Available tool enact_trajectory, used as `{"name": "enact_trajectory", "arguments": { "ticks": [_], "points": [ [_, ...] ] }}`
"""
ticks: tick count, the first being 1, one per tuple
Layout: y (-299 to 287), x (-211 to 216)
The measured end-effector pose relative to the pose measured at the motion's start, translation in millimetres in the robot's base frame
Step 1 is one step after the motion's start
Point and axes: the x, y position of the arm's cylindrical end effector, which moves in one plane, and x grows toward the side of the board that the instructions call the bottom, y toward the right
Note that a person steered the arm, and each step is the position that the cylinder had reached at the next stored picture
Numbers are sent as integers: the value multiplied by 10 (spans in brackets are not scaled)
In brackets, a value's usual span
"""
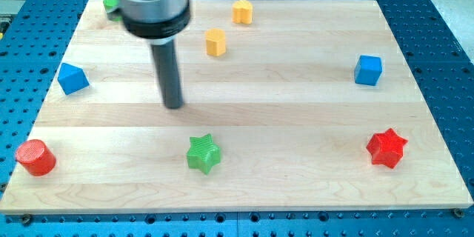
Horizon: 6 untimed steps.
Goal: Place the red circle diagonally bottom right to the yellow heart
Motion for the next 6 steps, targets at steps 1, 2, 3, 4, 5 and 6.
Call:
{"name": "enact_trajectory", "arguments": {
  "ticks": [1, 2, 3, 4, 5, 6],
  "points": [
    [-629, 136],
    [-1362, 347],
    [-1845, 574],
    [-1827, 796],
    [-1709, 1242],
    [-1265, 982]
  ]
}}
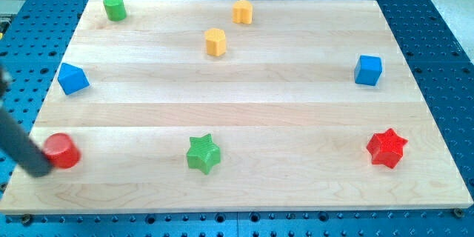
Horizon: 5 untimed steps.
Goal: Place the red circle diagonally bottom right to the yellow heart
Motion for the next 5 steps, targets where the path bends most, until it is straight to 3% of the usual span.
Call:
{"name": "enact_trajectory", "arguments": {
  "ticks": [4, 5],
  "points": [
    [3211, -1829],
    [3402, -2323]
  ]
}}
